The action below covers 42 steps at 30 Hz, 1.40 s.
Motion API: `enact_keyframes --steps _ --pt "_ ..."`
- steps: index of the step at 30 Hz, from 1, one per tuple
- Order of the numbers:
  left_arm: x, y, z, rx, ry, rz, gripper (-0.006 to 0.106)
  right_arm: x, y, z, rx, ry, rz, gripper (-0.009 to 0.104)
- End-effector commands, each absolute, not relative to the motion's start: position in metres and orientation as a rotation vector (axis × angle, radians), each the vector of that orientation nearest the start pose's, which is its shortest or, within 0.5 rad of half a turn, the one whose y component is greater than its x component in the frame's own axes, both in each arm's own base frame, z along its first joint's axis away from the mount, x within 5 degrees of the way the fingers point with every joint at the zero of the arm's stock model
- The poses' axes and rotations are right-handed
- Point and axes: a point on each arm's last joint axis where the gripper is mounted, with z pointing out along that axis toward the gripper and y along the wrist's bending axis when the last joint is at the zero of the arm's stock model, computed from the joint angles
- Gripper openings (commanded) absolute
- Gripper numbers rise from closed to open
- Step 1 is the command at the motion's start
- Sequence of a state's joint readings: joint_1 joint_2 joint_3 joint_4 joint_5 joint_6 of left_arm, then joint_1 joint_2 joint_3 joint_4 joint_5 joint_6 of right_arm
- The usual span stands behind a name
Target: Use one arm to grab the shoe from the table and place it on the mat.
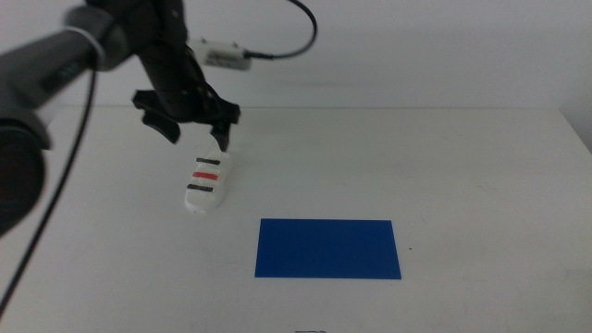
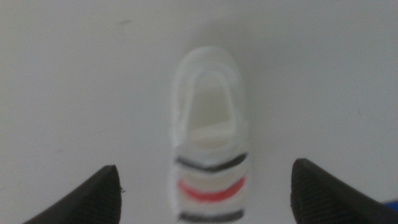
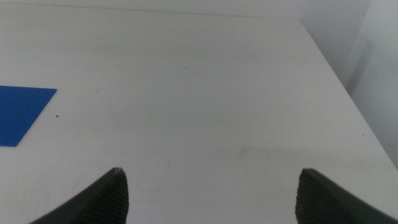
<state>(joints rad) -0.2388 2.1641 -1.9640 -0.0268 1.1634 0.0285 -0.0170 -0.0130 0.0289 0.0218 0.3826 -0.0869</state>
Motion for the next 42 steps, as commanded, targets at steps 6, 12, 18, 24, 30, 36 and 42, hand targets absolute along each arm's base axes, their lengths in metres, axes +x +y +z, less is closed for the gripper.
enact_keyframes --steps 6,12,18,24,30,36,42 --pt "0.463 -0.129 0.251 0.368 2.769 -0.095 0.094 0.052 -0.001 0.182 -0.062 1.788 -0.073 0.094" --pt "0.469 -0.131 0.230 0.340 2.815 -0.093 0.094 0.052 -0.001 0.182 -0.062 1.788 -0.073 0.094" --pt "0.473 -0.132 0.215 0.342 2.835 -0.089 0.094 0.052 -0.001 0.182 -0.062 1.788 -0.073 0.094" --pt "0.474 -0.131 0.212 0.338 2.840 -0.088 0.083 0.052 -0.001 0.182 -0.062 1.788 -0.073 0.094" --pt "0.475 -0.131 0.212 0.336 2.833 -0.086 0.059 0.052 -0.001 0.182 -0.062 1.788 -0.073 0.094" --pt "0.468 -0.129 0.227 0.326 2.847 -0.092 0.024 0.052 -0.001 0.182 -0.062 1.788 -0.073 0.094" --pt "0.449 -0.128 0.263 0.262 2.877 -0.101 0.013 0.052 -0.001 0.182 -0.062 1.788 -0.073 0.094"
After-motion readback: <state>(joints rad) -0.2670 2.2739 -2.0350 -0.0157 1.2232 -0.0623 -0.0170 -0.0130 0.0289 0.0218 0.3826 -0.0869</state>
